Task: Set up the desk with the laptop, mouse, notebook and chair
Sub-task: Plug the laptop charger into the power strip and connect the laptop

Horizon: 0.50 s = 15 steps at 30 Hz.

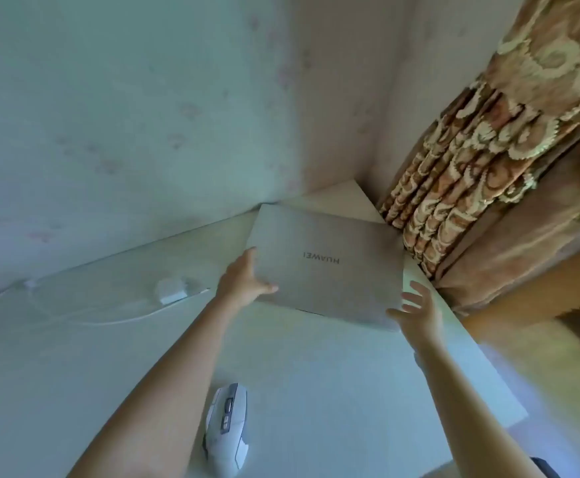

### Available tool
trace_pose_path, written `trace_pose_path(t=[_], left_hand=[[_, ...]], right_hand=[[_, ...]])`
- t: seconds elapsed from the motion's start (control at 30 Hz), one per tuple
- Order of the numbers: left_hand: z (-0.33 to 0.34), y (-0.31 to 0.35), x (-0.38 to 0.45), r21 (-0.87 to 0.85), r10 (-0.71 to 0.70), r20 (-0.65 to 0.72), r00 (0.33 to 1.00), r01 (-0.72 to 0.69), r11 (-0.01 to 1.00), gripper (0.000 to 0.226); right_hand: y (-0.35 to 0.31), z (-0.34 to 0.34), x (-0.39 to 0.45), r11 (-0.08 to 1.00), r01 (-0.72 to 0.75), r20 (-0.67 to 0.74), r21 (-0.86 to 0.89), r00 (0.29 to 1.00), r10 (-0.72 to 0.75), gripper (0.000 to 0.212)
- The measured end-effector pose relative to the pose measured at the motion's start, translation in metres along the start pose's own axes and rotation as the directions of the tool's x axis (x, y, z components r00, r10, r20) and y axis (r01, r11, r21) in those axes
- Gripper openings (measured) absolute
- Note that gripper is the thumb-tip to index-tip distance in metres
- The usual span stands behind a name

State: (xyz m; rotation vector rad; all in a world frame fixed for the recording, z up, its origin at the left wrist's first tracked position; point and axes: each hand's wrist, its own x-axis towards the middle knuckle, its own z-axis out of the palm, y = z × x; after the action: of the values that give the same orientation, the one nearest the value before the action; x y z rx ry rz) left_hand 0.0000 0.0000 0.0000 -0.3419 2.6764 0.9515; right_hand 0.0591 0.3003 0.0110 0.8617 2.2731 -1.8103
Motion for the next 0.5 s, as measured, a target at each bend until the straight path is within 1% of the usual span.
trace_pose_path(t=[0.07, 0.13, 0.23, 0.37, 0.43, 0.5], left_hand=[[0.004, 0.004, 0.019, 0.170, -0.045, -0.001, 0.999, 0.045, 0.984, 0.109], [0.008, 0.003, 0.035, 0.199, -0.129, -0.016, 0.992, 0.129, 0.971, 0.116], [0.016, -0.004, 0.056, 0.084, -0.201, -0.021, 0.979, 0.202, 0.976, 0.119], [0.018, -0.009, 0.075, -0.160, -0.206, -0.027, 0.978, 0.199, 0.967, 0.119], [0.020, -0.009, 0.082, -0.258, -0.254, -0.045, 0.966, 0.234, 0.937, 0.123], [0.022, -0.011, 0.088, -0.413, -0.315, -0.032, 0.948, 0.275, 0.868, 0.121]], right_hand=[[0.003, 0.002, 0.020, 0.999, -0.046, -0.038, 0.009, 0.998, 0.046, 0.073], [0.006, 0.006, 0.036, 0.993, -0.111, -0.029, 0.031, 0.993, 0.112, 0.077], [0.008, 0.009, 0.056, 0.981, -0.177, -0.017, 0.079, 0.984, 0.179, 0.078], [0.010, 0.013, 0.072, 0.974, -0.210, -0.054, 0.089, 0.975, 0.215, 0.077], [0.012, 0.017, 0.078, 0.967, -0.234, -0.079, 0.098, 0.967, 0.242, 0.074], [0.015, 0.020, 0.082, 0.964, -0.243, -0.099, 0.107, 0.962, 0.254, 0.070]])
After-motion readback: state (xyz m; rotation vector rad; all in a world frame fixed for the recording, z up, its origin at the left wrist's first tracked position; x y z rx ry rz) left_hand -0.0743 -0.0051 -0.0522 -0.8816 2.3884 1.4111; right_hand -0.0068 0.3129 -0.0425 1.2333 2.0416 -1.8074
